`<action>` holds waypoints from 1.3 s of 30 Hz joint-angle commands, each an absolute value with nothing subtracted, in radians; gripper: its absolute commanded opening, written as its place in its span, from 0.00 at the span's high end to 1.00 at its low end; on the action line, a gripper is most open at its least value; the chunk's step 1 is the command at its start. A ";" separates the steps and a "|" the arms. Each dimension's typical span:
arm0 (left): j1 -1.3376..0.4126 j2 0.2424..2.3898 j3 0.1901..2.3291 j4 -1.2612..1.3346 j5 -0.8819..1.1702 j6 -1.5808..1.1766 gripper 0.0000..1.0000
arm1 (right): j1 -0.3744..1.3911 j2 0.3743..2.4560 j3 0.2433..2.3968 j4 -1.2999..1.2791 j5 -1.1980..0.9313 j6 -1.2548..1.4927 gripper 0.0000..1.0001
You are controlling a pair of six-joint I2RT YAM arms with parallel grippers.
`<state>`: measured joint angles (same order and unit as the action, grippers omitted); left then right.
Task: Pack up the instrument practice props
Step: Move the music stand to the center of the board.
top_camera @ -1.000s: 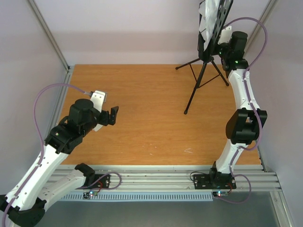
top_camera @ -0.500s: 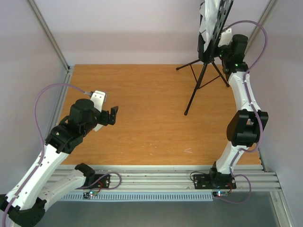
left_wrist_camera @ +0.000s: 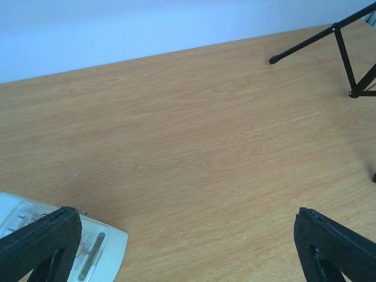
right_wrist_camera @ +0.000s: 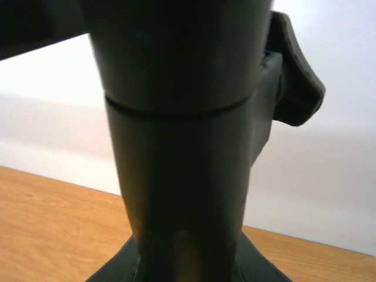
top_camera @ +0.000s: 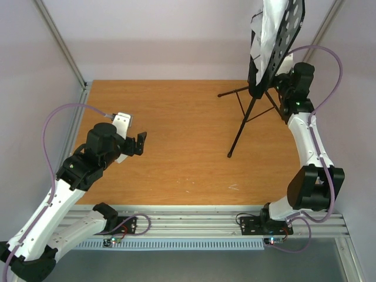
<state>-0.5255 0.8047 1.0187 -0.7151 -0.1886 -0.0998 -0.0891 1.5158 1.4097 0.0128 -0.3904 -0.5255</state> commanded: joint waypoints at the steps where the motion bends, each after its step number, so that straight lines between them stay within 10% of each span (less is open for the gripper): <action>1: -0.524 0.796 1.010 -0.701 -0.201 -0.097 0.01 | -0.080 1.404 1.413 0.170 -0.524 -0.439 0.99; 39: -0.525 0.820 0.999 -0.688 -0.152 -0.090 0.01 | 0.178 1.486 1.364 -0.046 -0.906 -0.617 0.99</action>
